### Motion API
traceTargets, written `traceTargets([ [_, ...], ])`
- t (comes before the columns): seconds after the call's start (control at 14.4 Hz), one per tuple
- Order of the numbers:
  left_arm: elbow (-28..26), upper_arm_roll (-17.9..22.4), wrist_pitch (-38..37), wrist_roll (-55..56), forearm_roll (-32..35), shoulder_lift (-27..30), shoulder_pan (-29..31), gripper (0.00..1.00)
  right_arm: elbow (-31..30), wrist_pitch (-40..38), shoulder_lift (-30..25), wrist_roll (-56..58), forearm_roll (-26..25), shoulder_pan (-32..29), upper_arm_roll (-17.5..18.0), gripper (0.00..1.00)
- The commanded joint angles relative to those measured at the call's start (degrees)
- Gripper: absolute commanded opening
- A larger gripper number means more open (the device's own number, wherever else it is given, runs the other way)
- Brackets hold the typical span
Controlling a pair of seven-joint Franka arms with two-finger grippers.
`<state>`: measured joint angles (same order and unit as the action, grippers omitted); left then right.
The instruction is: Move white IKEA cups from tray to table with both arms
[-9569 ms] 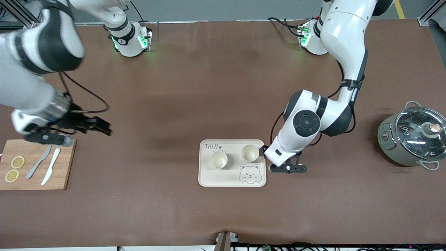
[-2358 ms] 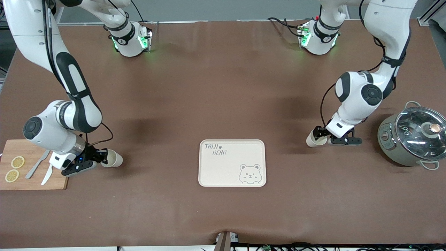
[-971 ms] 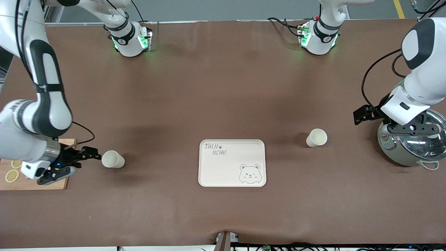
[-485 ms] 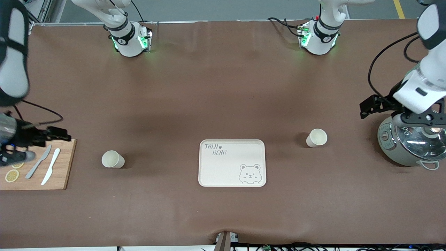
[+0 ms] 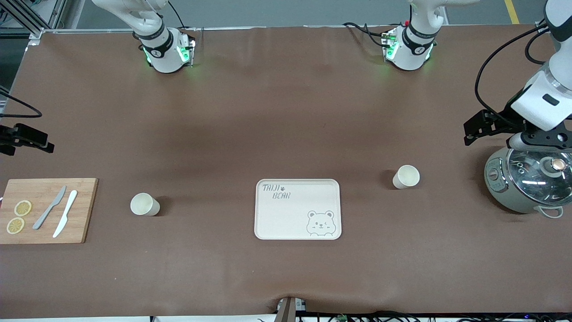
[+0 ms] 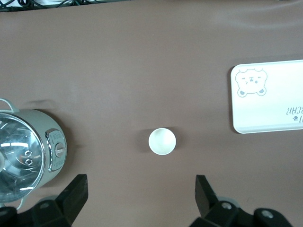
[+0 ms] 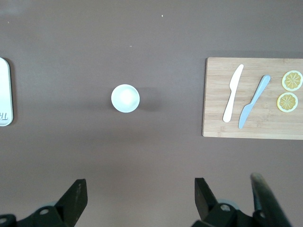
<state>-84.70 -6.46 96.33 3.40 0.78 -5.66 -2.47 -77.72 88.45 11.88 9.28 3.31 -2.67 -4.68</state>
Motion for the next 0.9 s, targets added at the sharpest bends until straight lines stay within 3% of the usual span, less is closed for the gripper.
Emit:
traceTargets([
  [0.0, 1.3, -0.4, -1.5, -1.9, -0.3, -0.1, 0.3, 1.00, -1.1, 0.3, -0.8, -1.0, -1.0, -0.9, 0.6, 1.00],
  [0.83, 1.3, -0.6, -4.9, -6.0, -0.5, -0.3, -1.0, 1.00, -0.2, 0.4, -0.6, -0.8, -1.3, -1.5, 0.7, 1.00],
])
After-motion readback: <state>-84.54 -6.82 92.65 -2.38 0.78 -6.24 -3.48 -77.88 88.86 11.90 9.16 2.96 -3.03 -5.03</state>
